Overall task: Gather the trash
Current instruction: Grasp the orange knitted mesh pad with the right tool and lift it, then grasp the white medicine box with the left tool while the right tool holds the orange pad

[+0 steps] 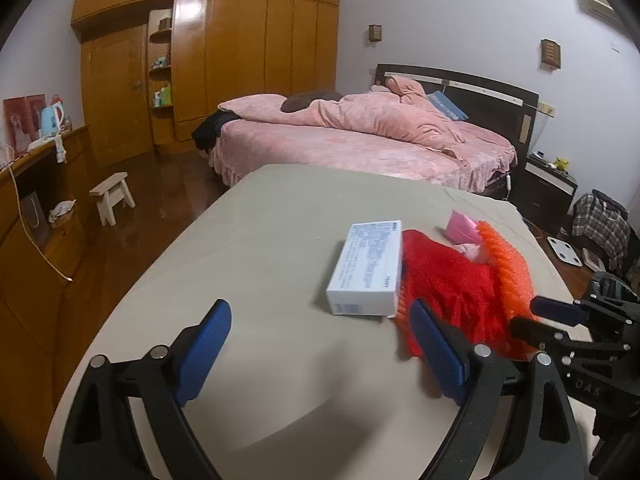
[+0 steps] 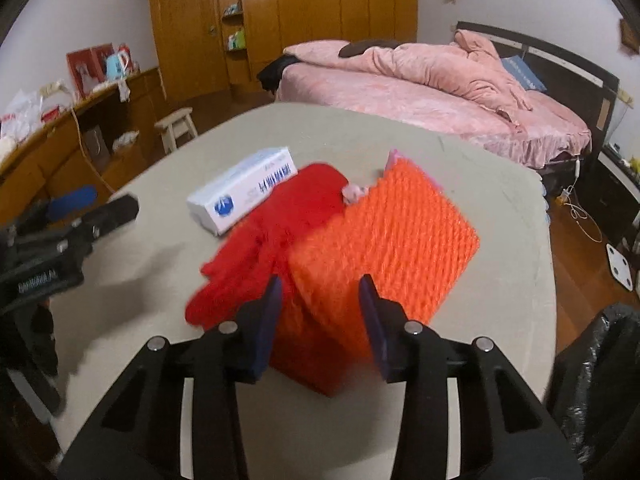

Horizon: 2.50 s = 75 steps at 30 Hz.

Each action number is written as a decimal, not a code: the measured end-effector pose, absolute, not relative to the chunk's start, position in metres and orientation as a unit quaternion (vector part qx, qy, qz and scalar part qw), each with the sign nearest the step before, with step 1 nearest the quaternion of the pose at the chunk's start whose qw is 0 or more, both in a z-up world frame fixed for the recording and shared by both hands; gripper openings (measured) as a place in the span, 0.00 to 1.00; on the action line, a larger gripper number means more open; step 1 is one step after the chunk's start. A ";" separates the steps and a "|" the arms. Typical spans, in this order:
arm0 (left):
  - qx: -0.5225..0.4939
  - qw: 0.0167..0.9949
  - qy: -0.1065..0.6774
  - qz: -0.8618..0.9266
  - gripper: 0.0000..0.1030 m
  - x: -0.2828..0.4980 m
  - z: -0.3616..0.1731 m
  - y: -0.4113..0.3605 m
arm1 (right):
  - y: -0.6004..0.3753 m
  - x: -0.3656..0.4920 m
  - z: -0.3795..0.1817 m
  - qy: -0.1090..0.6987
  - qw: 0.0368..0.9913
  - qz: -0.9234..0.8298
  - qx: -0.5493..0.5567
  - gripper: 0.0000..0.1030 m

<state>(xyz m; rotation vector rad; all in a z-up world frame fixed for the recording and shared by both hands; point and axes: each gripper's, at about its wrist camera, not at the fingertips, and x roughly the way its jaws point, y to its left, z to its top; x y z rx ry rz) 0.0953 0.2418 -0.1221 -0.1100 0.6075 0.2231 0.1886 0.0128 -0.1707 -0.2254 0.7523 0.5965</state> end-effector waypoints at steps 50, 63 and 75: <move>-0.047 0.948 0.302 0.091 0.86 0.123 -0.126 0.208 | -0.054 0.232 -0.169 0.399 0.884 0.239 -0.044 0.11; -0.041 0.934 0.340 0.107 0.84 0.170 -0.151 0.234 | -0.067 0.250 -0.175 0.410 0.885 0.217 -0.048 0.11; -0.078 0.917 0.387 0.049 0.58 0.195 -0.168 0.235 | -0.068 0.253 -0.173 0.408 0.884 0.226 -0.033 0.11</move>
